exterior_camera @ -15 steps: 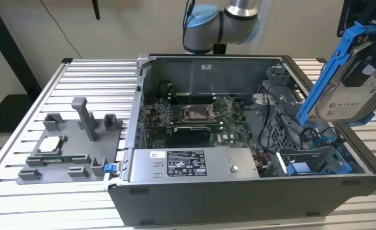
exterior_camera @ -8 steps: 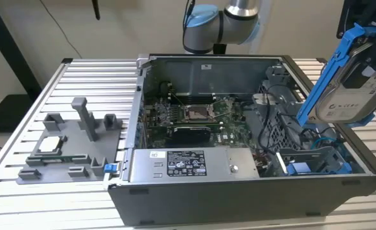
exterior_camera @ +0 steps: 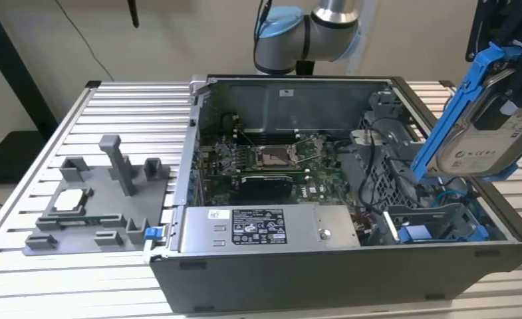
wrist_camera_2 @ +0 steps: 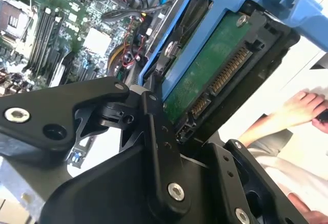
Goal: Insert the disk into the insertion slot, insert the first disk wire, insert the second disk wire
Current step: 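Insert the disk into the insertion slot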
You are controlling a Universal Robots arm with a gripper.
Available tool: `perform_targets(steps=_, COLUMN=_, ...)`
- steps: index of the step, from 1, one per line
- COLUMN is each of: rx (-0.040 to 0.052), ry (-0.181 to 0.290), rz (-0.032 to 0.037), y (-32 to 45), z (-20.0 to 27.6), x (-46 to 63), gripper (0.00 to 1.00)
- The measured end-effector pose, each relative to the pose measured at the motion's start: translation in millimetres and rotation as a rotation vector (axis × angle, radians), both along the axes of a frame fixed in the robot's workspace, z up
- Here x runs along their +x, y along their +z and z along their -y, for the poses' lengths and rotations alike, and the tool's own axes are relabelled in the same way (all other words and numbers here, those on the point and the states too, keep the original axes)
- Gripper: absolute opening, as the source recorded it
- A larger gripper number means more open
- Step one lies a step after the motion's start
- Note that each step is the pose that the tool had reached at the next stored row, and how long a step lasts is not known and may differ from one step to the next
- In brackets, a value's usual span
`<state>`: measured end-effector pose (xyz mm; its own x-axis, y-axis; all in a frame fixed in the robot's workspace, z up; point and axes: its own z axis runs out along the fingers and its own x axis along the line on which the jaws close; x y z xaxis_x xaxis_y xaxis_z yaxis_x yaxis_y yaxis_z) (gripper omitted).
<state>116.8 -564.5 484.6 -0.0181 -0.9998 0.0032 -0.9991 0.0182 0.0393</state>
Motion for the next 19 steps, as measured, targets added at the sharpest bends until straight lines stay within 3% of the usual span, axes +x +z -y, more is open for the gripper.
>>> perform_targets(steps=19, rx=0.0000, ry=0.000, rz=0.0000, y=-14.4, z=8.1, x=0.0, gripper=0.00)
